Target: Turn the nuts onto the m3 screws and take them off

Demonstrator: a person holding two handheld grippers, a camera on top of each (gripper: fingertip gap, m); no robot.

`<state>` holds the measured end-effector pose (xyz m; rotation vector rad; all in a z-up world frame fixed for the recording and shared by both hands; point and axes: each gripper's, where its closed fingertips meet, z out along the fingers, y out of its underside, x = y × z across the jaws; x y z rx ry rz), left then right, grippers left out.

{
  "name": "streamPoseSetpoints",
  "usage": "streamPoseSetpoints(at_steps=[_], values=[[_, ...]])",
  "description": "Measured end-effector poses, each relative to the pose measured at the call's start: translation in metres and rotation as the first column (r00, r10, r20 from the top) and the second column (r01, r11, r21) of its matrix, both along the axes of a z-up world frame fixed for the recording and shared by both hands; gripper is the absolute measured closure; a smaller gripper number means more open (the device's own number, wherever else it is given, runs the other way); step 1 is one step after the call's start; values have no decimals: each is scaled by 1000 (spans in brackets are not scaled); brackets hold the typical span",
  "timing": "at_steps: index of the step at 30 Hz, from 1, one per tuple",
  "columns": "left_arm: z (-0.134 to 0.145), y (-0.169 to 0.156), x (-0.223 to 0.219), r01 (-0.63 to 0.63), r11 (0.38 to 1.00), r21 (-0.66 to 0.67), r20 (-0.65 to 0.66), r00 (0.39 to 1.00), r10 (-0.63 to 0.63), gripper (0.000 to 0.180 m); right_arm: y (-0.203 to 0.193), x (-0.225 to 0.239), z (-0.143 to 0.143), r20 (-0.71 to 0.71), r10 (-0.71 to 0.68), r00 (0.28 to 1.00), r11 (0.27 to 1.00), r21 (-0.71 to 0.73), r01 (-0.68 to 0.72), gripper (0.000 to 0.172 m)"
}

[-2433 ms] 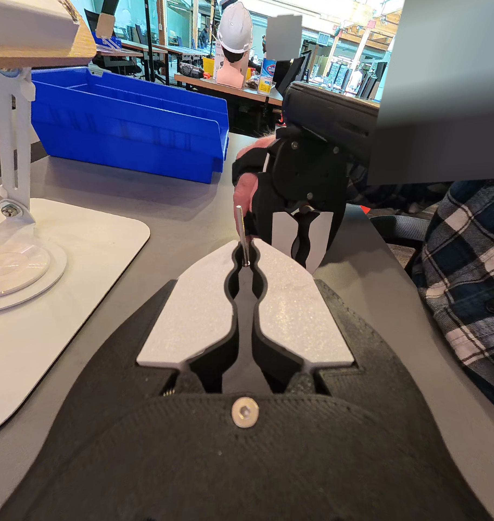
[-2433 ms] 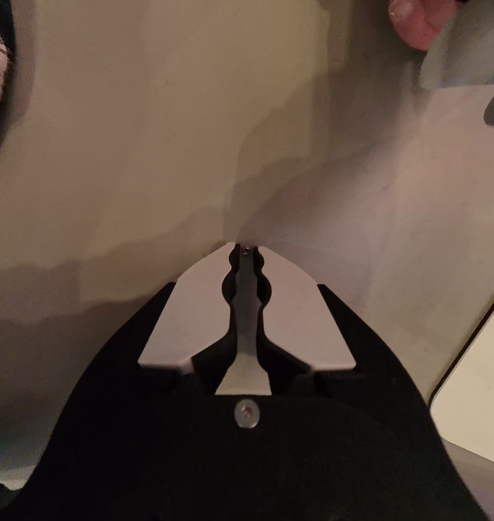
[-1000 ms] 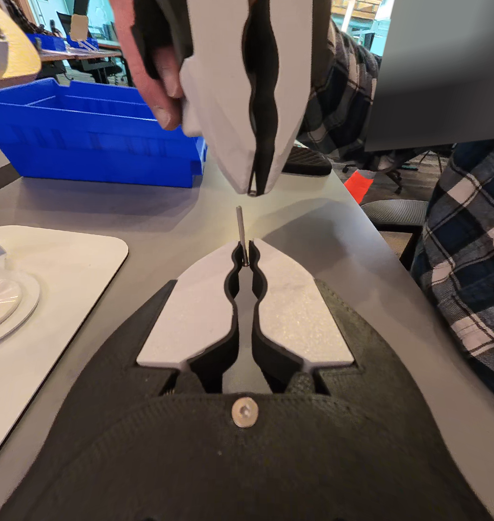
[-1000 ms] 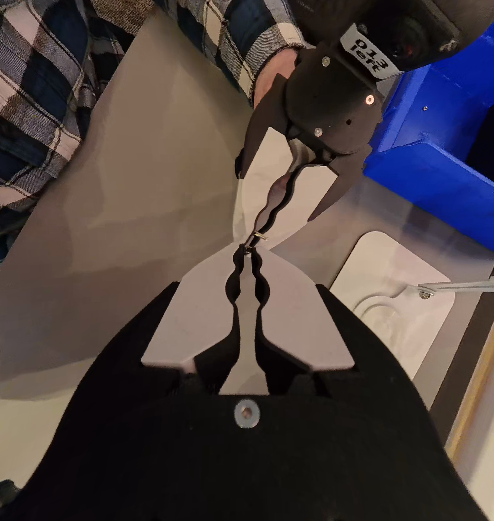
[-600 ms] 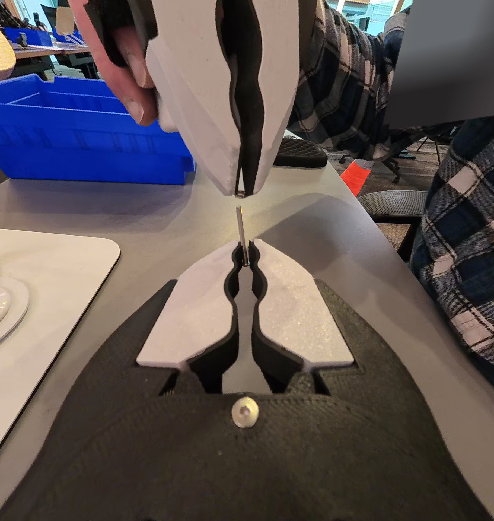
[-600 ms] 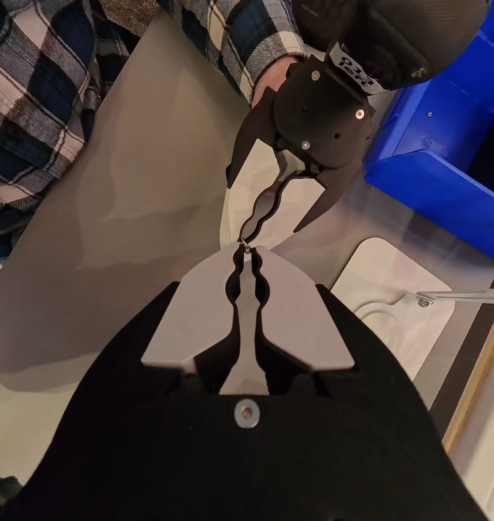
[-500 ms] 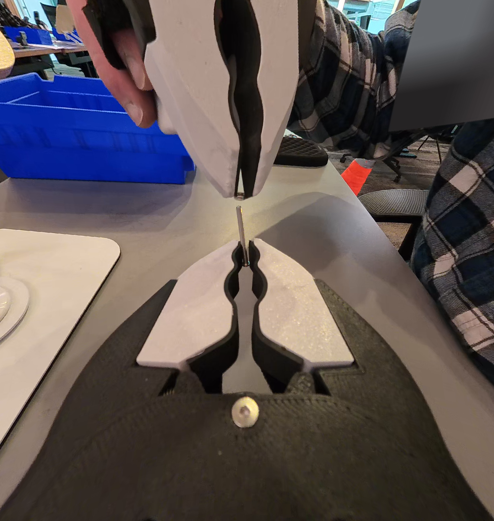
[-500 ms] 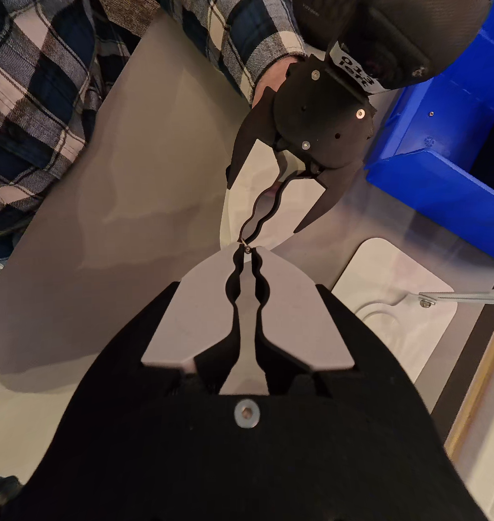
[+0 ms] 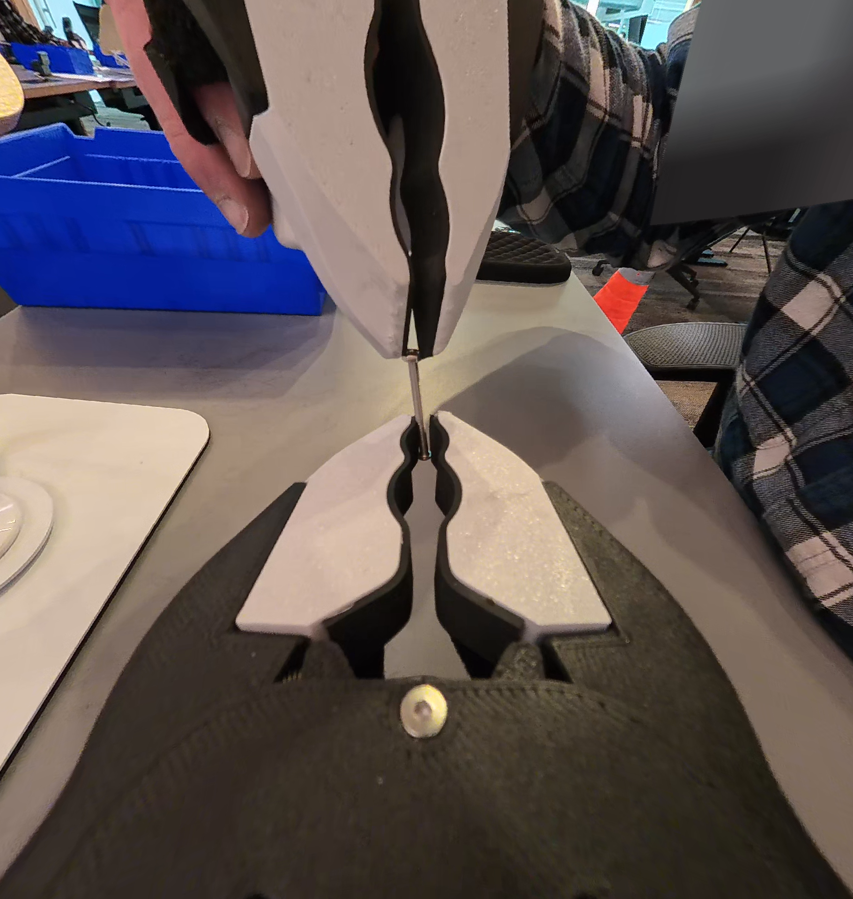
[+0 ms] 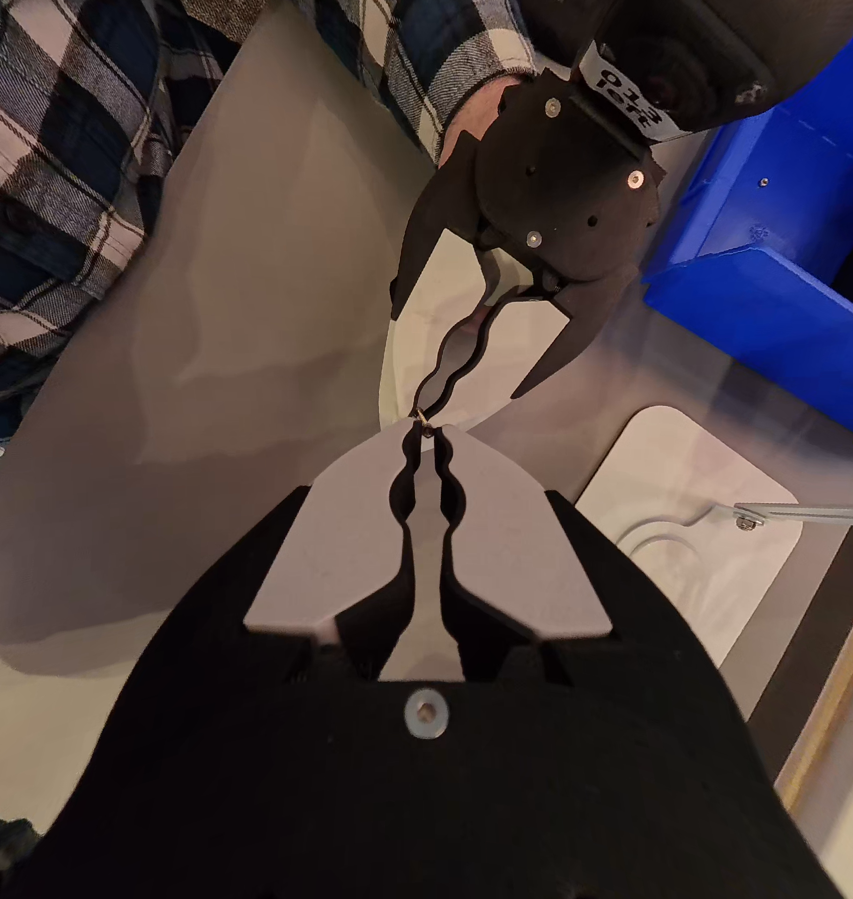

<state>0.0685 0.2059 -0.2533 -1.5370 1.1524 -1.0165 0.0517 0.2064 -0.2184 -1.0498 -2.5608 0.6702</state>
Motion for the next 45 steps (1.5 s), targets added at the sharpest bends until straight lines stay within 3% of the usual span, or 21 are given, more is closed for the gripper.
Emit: streamPoseSetpoints(at_steps=[21,45], values=[[-4,21,-6,-176,975,133,-100,977,190,177,16,-1,-3,9,-142,990,988,67,141,166],[-6,34,-10,-273,946,174,-123,947,296,177,27,-5,-6,-10,-372,928,928,21,372,166]])
